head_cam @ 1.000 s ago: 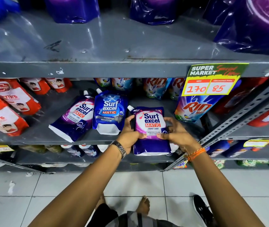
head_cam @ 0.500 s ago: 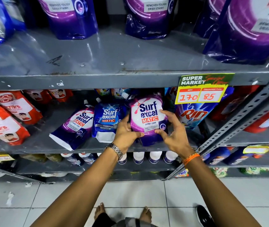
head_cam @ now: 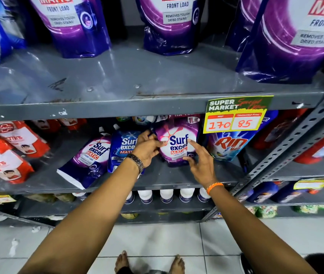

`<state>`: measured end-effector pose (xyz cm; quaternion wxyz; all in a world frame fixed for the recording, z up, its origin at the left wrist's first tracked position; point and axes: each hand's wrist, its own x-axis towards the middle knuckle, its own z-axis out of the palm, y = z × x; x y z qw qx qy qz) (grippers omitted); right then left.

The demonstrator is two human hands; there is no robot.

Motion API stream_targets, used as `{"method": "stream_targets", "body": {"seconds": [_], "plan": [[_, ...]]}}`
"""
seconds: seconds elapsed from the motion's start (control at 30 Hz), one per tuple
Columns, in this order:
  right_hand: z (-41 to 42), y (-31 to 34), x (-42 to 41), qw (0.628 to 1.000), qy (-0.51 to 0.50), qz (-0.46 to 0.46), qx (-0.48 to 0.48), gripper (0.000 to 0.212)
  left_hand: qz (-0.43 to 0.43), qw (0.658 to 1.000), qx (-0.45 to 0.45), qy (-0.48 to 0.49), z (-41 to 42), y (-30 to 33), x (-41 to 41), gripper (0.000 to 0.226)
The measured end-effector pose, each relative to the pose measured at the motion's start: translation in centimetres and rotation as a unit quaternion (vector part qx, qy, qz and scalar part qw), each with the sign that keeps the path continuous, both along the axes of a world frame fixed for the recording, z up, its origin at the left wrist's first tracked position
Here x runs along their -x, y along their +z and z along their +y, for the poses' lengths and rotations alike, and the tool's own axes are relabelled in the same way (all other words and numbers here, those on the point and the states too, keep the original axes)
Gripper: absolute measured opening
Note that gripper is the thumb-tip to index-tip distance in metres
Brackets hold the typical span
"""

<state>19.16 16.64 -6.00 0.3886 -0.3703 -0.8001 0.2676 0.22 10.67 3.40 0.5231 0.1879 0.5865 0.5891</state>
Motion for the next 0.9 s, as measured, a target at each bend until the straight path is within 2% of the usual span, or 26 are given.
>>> {"method": "stream_targets", "body": {"seconds": [0.07,0.17,0.43,0.57,0.7,0.77,0.83,0.9], "plan": [[0.2,0.1,0.5,1.000,-0.007,0.014,0.027,0.068,0.038,0.999,-0.021,0.029,0.7,0.6,-0.1,0.044],[0.4,0.2,0.9,0.997,0.001,0.024,0.072,0.083,0.092,0.993,-0.060,0.045,1.3,1.1,-0.1,0.043],[-0.2,0.4,1.2,0.996,0.017,0.008,0.091,0.090,0.108,0.989,-0.091,0.049,1.0,0.7,0.2,0.045],[-1.8,0.0,1.4,0.992,-0.017,0.045,0.114,0.092,0.117,0.988,-0.094,0.024,-1.0,0.4,1.6,0.061],[-7.0,1.2,3.2,0.979,-0.099,0.131,0.123,0.075,0.167,0.983,-0.049,0.064,-5.5,-1.6,6.6,0.058],[-9.2,2.2,5.3,0.980,-0.085,0.122,0.133,0.058,0.193,0.974,-0.015,0.116,-7.5,-2.3,9.3,0.055],[-9.8,2.4,8.3,0.974,-0.026,0.091,0.204,0.052,0.203,0.967,0.031,0.150,-8.5,-2.9,11.4,0.051],[-9.6,2.5,12.1,0.951,0.009,0.057,0.304,0.057,0.189,0.964,0.076,0.169,-8.9,-3.3,13.1,0.043]]}}
